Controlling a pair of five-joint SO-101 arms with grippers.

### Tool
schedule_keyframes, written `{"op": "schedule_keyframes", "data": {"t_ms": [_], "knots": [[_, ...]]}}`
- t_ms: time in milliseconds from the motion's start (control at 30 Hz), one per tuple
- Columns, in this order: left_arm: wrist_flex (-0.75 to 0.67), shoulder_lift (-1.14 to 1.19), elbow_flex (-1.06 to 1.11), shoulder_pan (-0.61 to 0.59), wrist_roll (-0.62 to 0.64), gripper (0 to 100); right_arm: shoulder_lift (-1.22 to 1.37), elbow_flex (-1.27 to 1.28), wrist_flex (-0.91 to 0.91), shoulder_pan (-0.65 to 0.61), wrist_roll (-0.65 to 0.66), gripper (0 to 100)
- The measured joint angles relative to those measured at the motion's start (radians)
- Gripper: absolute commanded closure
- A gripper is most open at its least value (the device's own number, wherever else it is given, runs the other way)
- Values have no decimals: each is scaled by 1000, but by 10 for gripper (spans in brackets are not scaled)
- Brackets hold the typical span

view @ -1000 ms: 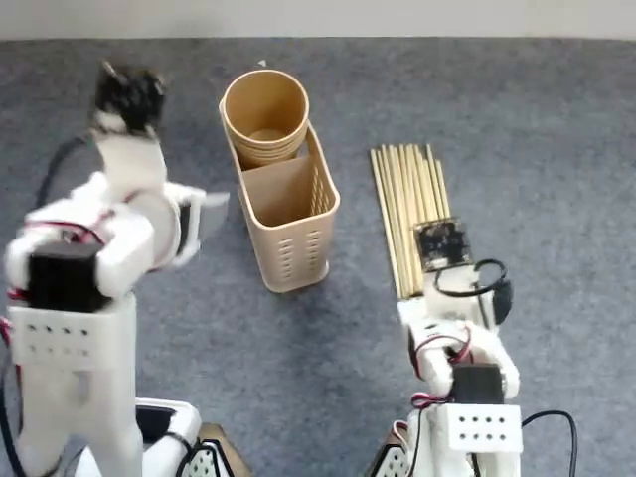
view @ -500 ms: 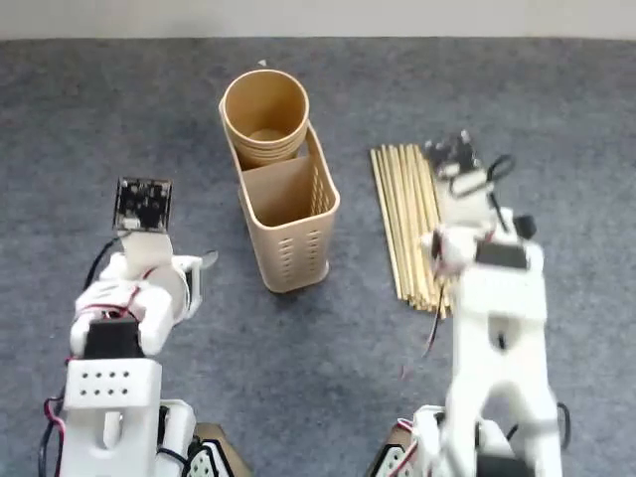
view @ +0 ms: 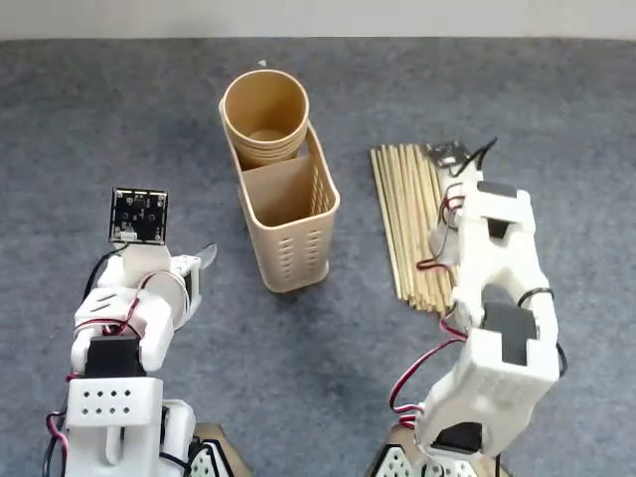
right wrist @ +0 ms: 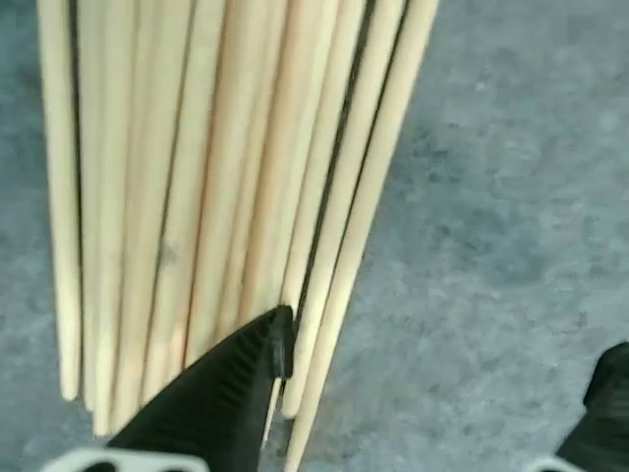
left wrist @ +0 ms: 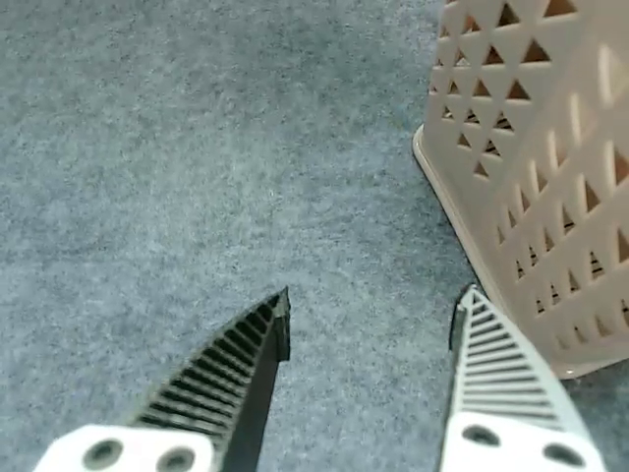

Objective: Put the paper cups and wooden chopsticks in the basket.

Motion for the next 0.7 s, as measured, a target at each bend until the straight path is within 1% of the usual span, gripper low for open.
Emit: {"op": "schedule_keyframes", "data": {"t_ms": [67,133,333,367,433,467,500,567,700], "knots": [[0,0,0,0,0,737,20,-9,-20,3,0,562],[0,0,0,0,0,737,46,-14,-34,8,0,601],[0,0,0,0,0,737,115,-37,-40,12,0,805],[0,0,0,0,0,737,126,-38,-40,15,0,848],[0,0,0,0,0,737,135,-38,-52,20,0,974],[0,0,0,0,0,737,138,-38,-55,21,0,998],[0,0,0,0,0,737,138,-38,-55,18,0,980],[0,0,0,0,0,737,138,-38,-55,11,0,997],[0,0,0,0,0,737,138,-46,-55,21,0,992]]}}
